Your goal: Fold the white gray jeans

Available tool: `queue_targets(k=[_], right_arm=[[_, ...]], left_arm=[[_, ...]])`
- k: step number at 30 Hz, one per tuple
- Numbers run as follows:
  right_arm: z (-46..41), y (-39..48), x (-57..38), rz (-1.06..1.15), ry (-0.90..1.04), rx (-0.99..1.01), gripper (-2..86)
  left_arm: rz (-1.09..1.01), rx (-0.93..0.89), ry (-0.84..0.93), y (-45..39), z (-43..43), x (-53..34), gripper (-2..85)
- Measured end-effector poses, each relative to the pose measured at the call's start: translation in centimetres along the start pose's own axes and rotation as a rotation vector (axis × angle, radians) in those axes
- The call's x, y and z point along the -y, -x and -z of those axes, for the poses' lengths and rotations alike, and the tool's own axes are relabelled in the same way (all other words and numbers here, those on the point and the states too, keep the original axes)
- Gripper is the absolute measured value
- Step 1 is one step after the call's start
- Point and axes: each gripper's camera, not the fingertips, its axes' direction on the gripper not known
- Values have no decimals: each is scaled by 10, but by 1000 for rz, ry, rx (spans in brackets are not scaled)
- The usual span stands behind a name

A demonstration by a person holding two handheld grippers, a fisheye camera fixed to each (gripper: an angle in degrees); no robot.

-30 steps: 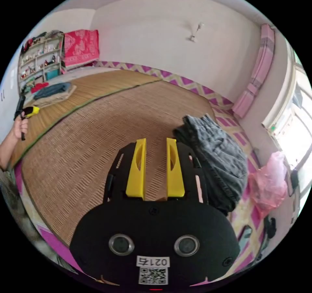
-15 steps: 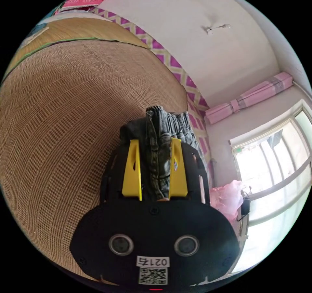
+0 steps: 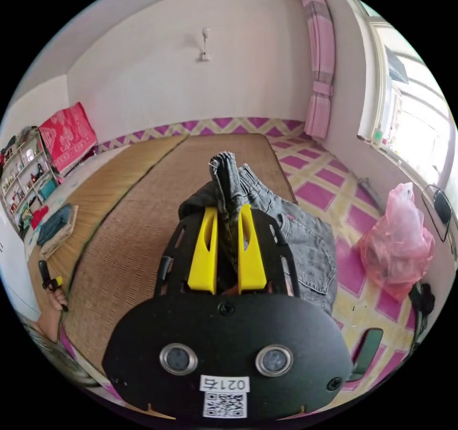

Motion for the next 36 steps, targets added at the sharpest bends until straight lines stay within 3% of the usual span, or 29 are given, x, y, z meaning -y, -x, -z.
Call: queue_targets(k=[5,8,13,17,19,22,25,30,36], right_arm=[[126,100,33,175,-110,110,65],[167,221,23,316,-126,178,66],[119,466,-73,553,35,324,66],[47,615,-181,747,205,373,69],[53,671,-229,857,162,225,79],[75,685,-253,936,102,110,104],[105,665,-240,882,144,250,126],[119,651,-227,829,127,248,138],[106,620,-206,706,79,251,71]], left_arm=[[-33,-2,11,-21,23,24,-10],[-28,93,57,-51,41,44,-10],[62,163,-70,-132,133,69,-10],[24,389,-159,-202,250,61,-9],[21,477,-157,-221,293,54,-9],[77,479,-173,-232,352,42,-9],[127,478,-186,-236,391,37,-9],[143,448,-166,-246,416,62,-9],[156,423,-115,-263,425,117,-9]])
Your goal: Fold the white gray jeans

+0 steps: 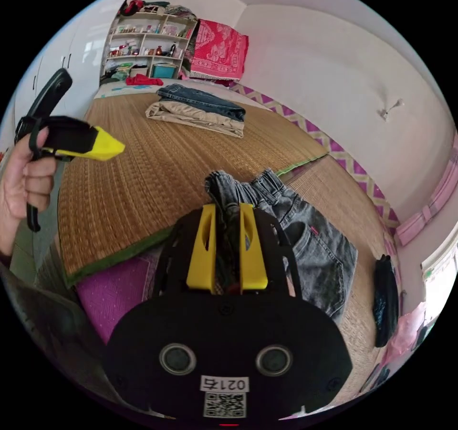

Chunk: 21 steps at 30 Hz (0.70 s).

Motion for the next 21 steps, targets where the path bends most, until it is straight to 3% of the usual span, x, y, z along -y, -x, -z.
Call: queue_targets(k=[3,8,13,21], right_arm=[[43,-58,-21,-133,-88,67,60],[190,-216,-107,-401,-281,1,52],[321,-371,-270,-662,-315,-221,50],[282,-466,-568,-1257,-155,-158,43]], left_arm=[[-14,20,25,-16,9,29,-9],[-83,57,104,-56,9,87,-9],[-181,115,190,-112,-14,150,-9],[-401,207,325,-227,-96,252,22]])
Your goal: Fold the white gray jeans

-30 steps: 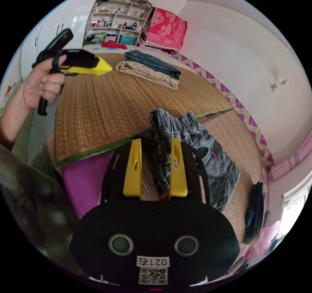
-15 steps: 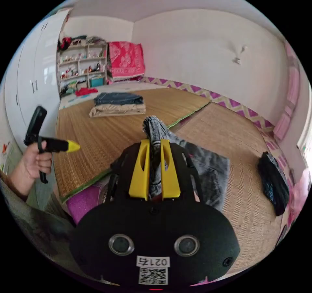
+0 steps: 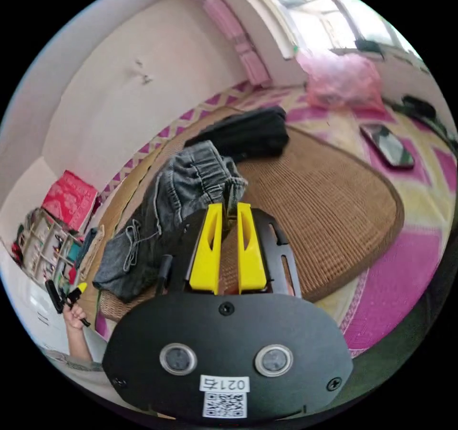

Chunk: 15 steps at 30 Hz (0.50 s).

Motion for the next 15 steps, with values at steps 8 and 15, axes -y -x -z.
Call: queue_targets(k=[8,15], right_arm=[[12,208,-69,795,-127,-215,11],[-171,260,-121,1121,191,-525,-8]], left_arm=[[-325,136,90,-87,-11,146,5],[-457,256,165,-139,-30,237,-6]])
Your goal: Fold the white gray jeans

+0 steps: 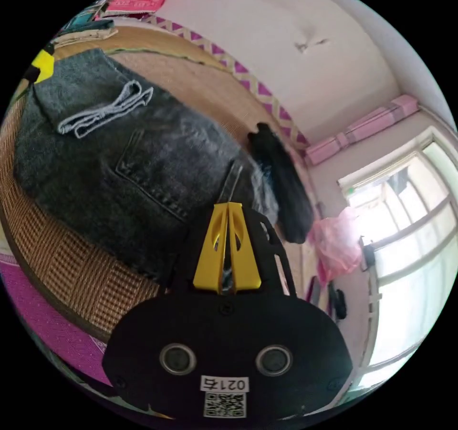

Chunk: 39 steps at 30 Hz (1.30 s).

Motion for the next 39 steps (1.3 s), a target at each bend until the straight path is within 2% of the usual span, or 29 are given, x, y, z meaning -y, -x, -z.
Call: queue_targets(k=[4,8,16,21,25,36,39], right_arm=[[-14,12,-4,-47,-23,55,-7],[-26,20,-5,-76,-6,103,-7],[-67,0,-24,-212,19,373,-6],[-82,10,-38,-236,23,406,-6],[-92,22,-51,-242,22,410,-6],[-113,39,-88,-263,21,453,-7],[-118,42,-98,-269,21,468,-7]], left_arm=[[-9,-37,26,3,-1,44,13],[-5,-58,112,3,-15,96,88],[-128,-65,256,-9,-40,166,101],[-154,-17,256,-11,-46,202,111],[-126,3,274,-9,-57,216,105],[53,-83,136,28,-63,200,67],[13,-90,146,19,-79,194,65]])
